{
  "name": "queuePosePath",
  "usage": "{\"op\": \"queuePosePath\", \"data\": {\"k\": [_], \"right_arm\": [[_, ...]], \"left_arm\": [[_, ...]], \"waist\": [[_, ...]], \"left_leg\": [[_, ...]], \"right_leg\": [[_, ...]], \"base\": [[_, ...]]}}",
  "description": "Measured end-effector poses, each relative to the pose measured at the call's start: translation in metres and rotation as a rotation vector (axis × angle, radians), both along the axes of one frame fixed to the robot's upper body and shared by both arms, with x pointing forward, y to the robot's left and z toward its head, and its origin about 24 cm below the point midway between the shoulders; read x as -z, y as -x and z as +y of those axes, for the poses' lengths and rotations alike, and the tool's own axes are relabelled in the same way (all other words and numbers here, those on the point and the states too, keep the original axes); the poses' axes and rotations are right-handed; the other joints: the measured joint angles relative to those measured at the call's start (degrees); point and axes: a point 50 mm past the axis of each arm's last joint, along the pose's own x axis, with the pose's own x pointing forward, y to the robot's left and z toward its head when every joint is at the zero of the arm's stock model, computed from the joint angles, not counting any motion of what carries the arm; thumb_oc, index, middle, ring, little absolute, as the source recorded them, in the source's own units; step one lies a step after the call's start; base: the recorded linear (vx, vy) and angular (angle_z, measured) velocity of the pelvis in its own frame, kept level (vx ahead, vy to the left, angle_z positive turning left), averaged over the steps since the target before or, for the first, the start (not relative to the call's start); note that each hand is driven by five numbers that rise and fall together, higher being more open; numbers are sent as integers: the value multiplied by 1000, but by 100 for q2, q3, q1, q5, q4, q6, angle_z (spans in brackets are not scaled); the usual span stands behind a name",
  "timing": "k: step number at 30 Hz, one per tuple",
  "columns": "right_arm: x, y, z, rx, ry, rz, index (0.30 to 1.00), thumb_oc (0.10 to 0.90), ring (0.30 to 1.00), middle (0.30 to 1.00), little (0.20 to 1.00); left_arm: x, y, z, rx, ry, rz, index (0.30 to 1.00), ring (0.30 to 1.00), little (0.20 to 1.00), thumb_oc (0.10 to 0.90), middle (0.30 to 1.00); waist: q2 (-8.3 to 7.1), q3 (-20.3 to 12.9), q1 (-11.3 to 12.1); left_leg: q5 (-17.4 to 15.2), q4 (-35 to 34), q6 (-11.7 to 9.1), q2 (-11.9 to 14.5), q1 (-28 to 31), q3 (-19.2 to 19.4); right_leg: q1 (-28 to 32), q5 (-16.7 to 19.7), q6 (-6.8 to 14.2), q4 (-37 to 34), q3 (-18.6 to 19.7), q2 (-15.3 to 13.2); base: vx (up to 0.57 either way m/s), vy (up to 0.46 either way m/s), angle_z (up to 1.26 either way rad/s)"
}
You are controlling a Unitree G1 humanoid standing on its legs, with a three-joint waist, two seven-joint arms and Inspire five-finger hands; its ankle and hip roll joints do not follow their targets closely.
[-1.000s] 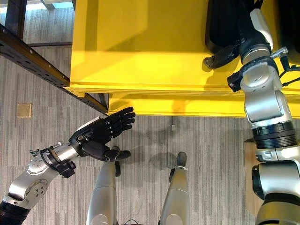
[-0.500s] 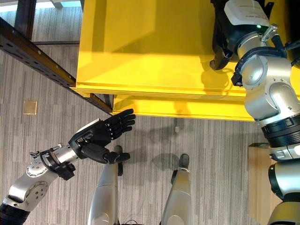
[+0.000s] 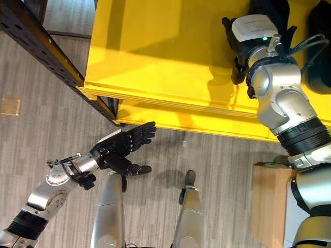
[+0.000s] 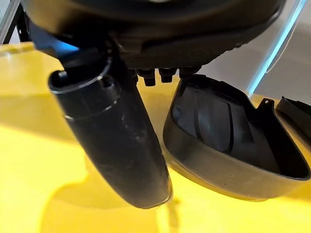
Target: Move parts from the plastic box to the shelf.
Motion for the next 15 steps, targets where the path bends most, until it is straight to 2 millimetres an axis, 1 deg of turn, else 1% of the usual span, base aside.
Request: {"op": "queuePosePath", "data": {"k": [1,5,7,8,10,11,12,15], "right_arm": [[2,-1,3,-9,-2,-4,1000,900,1000,1000,1000],[8,-5,8,-50,-92,-10,1000,900,1000,1000,1000],[10,-6,12,-73,-109,-11,1000,900,1000,1000,1000],[12,-6,15,-90,-110,-11,1000,900,1000,1000,1000],[16,-5,19,-115,-122,-26,1000,900,1000,1000,1000],[16,-3,21,-129,-108,-47,1000,900,1000,1000,1000],[17,-1,23,-140,-91,-58,1000,900,1000,1000,1000],[20,1,28,-175,-46,-85,1000,900,1000,1000,1000]], "left_arm": [[2,0,-2,-6,-10,3,1000,1000,1000,900,1000],[7,-7,-14,-55,-29,-2,1000,1000,1000,900,1000],[8,-8,-15,-71,-43,-14,1000,1000,1000,900,1000],[7,-9,-17,-83,-38,-18,1000,1000,1000,900,1000],[6,-11,-21,-97,-29,-26,1000,1000,1000,900,1000],[4,-14,-24,-101,-21,-33,1000,1000,1000,900,1000],[4,-15,-25,-110,-18,-34,1000,1000,1000,900,1000],[5,-17,-27,-131,-5,-29,1000,1000,1000,900,1000]], "waist": [[-31,2,-26],[-71,2,-106],[-129,0,-218],[-159,-4,-252],[-170,-5,-346],[-178,-3,-396],[-182,-3,-400],[-182,-3,-458]], "left_leg": [[-20,25,2,5,-3,0],[-111,157,-4,84,-15,4],[-99,163,-1,86,-33,6],[-112,172,17,95,-57,13],[-153,206,24,94,-82,32],[-164,222,47,93,-94,68],[-145,224,40,95,-96,79],[-152,208,46,99,-95,84]], "right_leg": [[10,0,0,-3,0,5],[70,24,-17,-119,1,77],[71,53,-16,-179,2,81],[67,98,-47,-219,10,97],[73,90,-85,-264,30,99],[68,115,-87,-298,61,95],[48,196,-19,-282,72,98],[35,197,-18,-293,74,98]], "base": [[-19,-16,-3],[-17,-1,-11],[-47,6,-4],[-13,7,-6],[-50,24,-4],[-94,42,-6],[-20,34,-7],[-23,41,-2]]}}
